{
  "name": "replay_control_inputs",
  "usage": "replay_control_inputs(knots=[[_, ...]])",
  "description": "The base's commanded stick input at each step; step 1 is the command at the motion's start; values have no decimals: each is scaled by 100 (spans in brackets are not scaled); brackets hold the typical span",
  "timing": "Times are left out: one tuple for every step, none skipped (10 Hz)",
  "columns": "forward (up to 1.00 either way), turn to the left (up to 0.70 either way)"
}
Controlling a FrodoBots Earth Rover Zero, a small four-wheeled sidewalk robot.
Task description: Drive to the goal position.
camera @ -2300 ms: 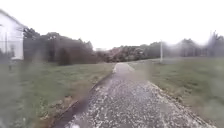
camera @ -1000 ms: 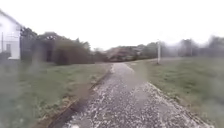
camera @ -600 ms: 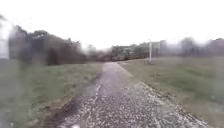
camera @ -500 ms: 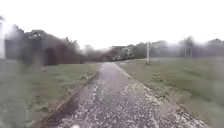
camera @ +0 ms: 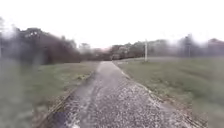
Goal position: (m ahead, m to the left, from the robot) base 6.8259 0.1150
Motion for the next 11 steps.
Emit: replay_control_inputs(knots=[[100, 0], [100, 0], [100, 0], [100, 0], [100, 0], [100, 0], [100, 0], [100, 0], [100, 0], [100, 0], [100, 0]])
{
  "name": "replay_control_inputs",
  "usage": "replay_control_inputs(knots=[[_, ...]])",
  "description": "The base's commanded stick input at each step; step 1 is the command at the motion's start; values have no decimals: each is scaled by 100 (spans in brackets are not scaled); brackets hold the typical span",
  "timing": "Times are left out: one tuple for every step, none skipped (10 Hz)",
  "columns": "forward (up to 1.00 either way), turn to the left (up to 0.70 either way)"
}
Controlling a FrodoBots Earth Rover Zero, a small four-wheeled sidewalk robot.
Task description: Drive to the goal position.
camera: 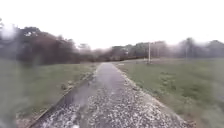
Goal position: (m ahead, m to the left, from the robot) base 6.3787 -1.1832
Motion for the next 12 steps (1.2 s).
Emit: replay_control_inputs(knots=[[100, 37], [100, 32], [100, 26], [100, 0], [100, 0], [100, 0], [100, 0], [100, 0], [100, 0], [100, 0], [100, 0], [100, 0]])
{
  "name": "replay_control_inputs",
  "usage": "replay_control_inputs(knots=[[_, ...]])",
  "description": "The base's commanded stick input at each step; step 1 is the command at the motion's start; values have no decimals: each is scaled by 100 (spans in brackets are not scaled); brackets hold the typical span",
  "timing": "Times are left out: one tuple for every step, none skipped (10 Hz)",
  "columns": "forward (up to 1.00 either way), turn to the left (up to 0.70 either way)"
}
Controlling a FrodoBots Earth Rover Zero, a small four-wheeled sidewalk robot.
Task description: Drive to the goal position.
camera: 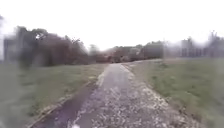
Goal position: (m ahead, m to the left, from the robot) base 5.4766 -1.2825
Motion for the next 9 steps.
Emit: replay_control_inputs(knots=[[100, 0], [100, 0], [100, 0], [100, 0], [100, 0], [100, 0], [100, 0], [100, 0], [100, 0]])
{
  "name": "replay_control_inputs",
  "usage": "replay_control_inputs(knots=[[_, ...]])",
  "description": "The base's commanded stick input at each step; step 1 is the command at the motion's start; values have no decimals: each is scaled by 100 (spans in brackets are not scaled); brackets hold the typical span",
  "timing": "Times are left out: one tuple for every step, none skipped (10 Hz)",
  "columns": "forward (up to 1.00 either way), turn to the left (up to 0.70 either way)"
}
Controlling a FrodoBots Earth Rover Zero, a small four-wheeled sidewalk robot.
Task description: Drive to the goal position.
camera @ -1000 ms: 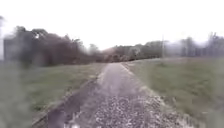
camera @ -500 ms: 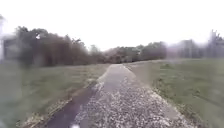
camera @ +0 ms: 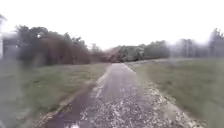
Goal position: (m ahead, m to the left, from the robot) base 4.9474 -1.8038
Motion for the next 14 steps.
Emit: replay_control_inputs(knots=[[100, 0], [100, 0], [100, 0], [100, 0], [100, 0], [100, 0], [100, 0], [100, 0], [100, 0], [100, 0], [100, 0], [100, 0], [100, 0], [100, 0]])
